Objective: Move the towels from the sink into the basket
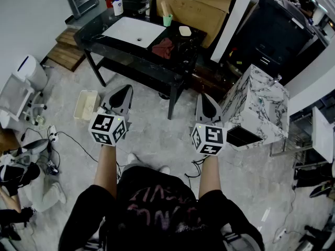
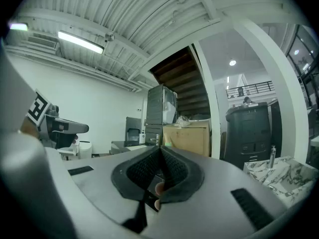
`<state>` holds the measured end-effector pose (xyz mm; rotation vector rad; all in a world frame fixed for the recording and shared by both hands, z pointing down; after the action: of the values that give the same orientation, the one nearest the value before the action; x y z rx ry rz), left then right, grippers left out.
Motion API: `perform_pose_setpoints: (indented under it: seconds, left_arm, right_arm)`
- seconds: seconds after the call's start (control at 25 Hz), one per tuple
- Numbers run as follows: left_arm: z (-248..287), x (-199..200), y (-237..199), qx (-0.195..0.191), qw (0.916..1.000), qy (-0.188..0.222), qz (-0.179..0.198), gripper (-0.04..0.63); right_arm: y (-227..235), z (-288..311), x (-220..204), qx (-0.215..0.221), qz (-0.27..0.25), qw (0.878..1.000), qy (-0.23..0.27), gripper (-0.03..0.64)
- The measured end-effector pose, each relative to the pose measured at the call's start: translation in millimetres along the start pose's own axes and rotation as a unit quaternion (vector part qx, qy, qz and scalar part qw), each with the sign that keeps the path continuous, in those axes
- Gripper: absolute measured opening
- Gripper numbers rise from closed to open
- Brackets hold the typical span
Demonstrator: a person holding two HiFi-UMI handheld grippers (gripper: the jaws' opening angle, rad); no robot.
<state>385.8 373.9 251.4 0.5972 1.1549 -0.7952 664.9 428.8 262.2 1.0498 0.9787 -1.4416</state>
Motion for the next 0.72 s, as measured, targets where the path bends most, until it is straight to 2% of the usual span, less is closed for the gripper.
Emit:
perform_pose_setpoints:
  seconds: [0.72]
  left_arm:
    - [9,2,9,0.003,0.9999,-0.013,0.004,0.006]
  right_arm:
    - [15,12,-12,0.003,0.027,1.0,-0.008,0.014]
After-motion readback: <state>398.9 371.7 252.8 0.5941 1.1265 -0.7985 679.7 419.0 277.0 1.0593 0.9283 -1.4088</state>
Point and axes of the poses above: the fingertips, and each gripper's own axes: z forward along the fingers, y to its right, x out of its top, the point moved 6 cm from there along -z, backward along the fingers, and after that the axes turned 14 degrees about -y, right-handed, at the moved point
